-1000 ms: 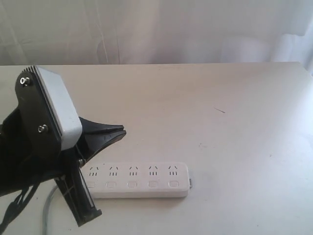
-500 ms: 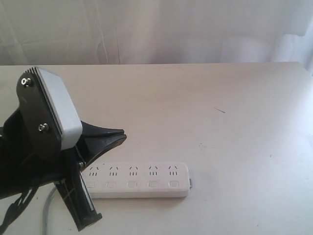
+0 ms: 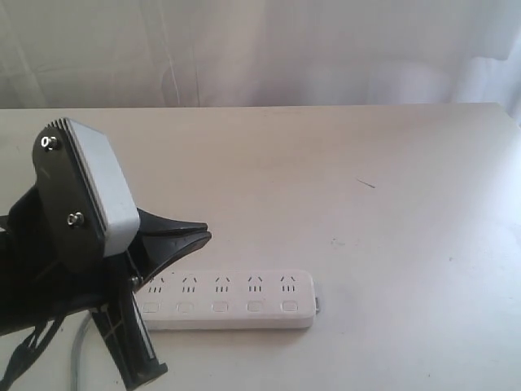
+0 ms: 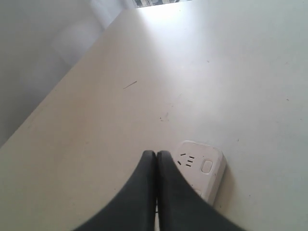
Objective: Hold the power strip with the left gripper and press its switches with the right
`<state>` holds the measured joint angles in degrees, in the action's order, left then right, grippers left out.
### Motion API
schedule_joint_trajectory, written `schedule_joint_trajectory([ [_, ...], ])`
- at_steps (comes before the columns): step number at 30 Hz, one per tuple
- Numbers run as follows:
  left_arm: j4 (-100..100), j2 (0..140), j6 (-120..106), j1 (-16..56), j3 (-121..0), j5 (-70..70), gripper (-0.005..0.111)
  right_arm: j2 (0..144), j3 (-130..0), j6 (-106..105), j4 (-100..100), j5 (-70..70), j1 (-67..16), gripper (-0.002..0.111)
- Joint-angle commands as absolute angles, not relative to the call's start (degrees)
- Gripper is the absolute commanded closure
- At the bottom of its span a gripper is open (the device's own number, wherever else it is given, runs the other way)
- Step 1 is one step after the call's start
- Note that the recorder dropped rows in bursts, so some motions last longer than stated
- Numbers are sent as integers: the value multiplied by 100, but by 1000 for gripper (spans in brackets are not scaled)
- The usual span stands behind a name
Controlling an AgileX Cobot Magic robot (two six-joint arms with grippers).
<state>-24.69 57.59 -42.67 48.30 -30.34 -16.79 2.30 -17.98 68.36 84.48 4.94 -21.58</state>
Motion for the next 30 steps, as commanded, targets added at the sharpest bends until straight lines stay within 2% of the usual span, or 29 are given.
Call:
schedule_joint_trajectory([
  [1,-2497,5703,-4225,4870,-3005,-1636,107,0,-985,6598,8509,494,-2115,108],
  [11,-2483,5662,-4234,4870,-3005,-1486,107,0,-24,6613,8430,515,-2115,108],
  [30,-2766,5662,-4031,4870,-3005,-1678,107,0,0,6613,8319,611,-2115,108],
])
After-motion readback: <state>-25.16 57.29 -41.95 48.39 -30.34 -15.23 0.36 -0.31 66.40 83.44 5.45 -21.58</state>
